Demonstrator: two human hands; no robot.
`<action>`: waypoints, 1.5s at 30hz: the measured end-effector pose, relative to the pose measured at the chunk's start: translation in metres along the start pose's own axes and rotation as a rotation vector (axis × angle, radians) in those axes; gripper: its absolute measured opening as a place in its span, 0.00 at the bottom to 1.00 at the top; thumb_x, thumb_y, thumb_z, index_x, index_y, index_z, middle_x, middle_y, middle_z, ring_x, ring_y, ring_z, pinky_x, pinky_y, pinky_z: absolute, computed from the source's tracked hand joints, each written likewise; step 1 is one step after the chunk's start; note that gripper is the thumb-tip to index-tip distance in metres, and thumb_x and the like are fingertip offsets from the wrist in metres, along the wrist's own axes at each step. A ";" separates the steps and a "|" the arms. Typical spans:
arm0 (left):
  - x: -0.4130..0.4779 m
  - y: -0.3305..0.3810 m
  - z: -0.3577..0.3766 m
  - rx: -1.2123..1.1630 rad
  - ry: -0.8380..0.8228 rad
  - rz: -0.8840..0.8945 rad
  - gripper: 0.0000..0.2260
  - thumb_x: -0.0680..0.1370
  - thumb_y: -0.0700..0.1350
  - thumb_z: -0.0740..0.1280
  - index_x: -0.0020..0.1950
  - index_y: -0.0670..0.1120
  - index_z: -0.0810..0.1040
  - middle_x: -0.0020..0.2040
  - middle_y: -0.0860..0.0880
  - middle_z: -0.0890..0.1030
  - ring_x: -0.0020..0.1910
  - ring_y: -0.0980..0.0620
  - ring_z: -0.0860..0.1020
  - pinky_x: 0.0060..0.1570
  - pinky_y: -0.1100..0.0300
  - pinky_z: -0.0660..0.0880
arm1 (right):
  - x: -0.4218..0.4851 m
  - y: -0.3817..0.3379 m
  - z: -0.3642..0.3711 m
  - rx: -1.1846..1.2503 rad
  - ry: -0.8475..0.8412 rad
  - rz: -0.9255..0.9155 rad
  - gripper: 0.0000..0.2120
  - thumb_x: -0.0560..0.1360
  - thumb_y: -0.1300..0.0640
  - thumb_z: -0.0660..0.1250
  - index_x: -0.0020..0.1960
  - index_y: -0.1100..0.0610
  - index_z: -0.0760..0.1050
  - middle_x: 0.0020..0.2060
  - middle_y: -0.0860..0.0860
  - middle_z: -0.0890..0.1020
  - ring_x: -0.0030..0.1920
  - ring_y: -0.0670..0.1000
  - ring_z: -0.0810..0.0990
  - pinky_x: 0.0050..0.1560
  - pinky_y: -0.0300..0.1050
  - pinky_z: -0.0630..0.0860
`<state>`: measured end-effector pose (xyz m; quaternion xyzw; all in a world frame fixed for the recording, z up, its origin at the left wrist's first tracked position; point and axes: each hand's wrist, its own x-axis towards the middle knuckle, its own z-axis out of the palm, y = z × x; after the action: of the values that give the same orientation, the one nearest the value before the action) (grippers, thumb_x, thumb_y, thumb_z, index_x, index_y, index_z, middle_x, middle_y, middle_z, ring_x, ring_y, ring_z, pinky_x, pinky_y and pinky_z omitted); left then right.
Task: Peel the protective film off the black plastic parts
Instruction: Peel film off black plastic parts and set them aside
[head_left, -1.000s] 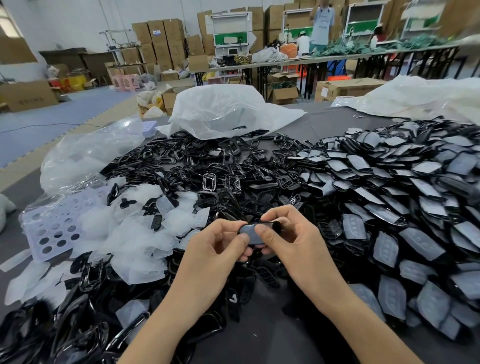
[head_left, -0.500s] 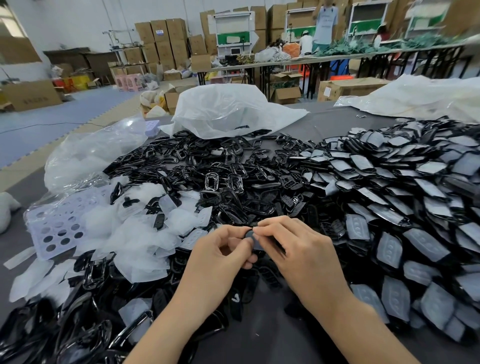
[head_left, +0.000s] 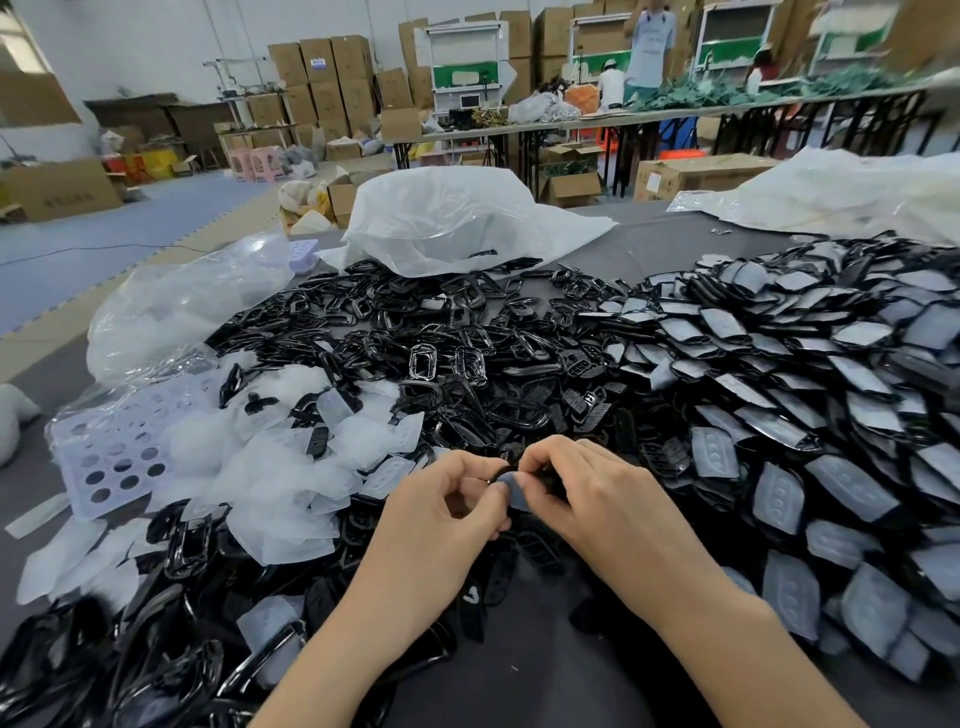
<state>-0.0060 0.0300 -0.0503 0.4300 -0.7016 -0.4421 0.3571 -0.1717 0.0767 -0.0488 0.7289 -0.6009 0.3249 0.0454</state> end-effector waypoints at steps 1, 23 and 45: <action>-0.001 0.000 -0.001 0.021 -0.013 0.011 0.05 0.79 0.44 0.69 0.51 0.55 0.82 0.38 0.51 0.85 0.41 0.53 0.83 0.52 0.46 0.80 | 0.000 0.003 -0.001 0.024 -0.042 0.021 0.13 0.79 0.45 0.59 0.50 0.52 0.76 0.41 0.39 0.78 0.42 0.40 0.76 0.40 0.42 0.77; -0.001 0.013 -0.013 -0.242 -0.017 -0.008 0.05 0.78 0.37 0.69 0.51 0.45 0.83 0.37 0.46 0.85 0.36 0.55 0.83 0.40 0.69 0.77 | 0.008 0.020 -0.005 1.049 0.144 0.652 0.22 0.78 0.38 0.58 0.46 0.56 0.76 0.41 0.54 0.87 0.33 0.51 0.84 0.33 0.42 0.81; -0.003 0.015 -0.003 -0.344 0.062 0.025 0.05 0.79 0.37 0.68 0.51 0.45 0.83 0.37 0.45 0.85 0.38 0.53 0.84 0.41 0.67 0.79 | 0.008 0.003 0.015 1.489 -0.036 0.604 0.09 0.74 0.53 0.70 0.52 0.51 0.85 0.43 0.55 0.85 0.38 0.48 0.82 0.40 0.38 0.79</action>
<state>-0.0061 0.0350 -0.0360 0.3670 -0.6095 -0.5378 0.4524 -0.1674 0.0625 -0.0570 0.3790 -0.3983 0.6267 -0.5522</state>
